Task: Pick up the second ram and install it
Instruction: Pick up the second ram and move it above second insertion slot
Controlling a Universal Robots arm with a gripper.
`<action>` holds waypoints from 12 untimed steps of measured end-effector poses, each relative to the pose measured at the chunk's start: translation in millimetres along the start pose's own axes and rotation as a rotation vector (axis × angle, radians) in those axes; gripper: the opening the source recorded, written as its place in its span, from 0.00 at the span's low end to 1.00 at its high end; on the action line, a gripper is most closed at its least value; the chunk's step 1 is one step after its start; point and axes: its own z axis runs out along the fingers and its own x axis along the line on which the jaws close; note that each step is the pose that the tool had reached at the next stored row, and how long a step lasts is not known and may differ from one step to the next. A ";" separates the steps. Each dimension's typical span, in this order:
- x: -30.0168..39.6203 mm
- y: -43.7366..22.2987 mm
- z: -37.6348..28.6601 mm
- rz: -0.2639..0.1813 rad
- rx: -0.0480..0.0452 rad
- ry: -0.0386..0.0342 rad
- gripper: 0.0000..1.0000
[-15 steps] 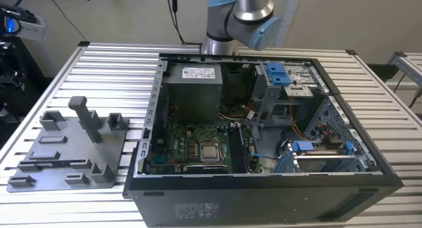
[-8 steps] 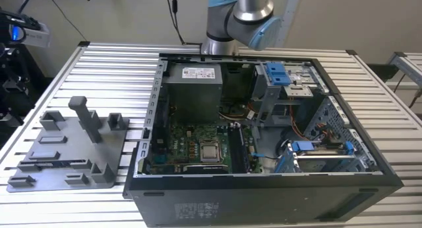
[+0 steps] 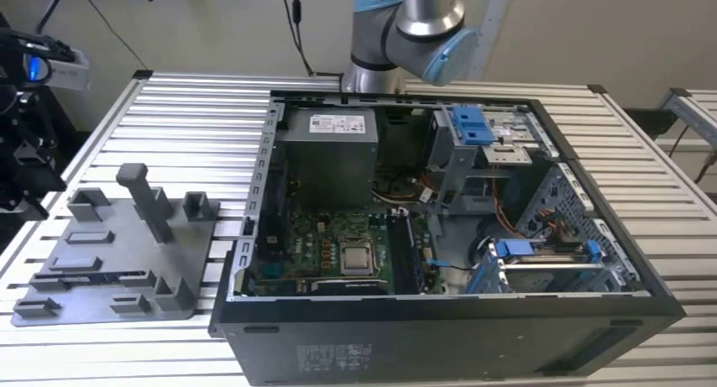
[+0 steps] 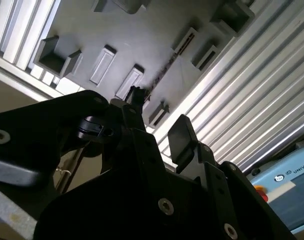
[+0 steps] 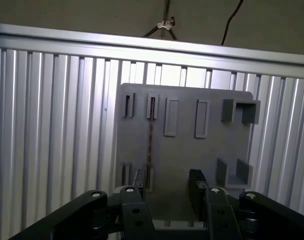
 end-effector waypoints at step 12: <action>0.2 0.5 18.7 0.001 -0.0075 -0.0007 0.48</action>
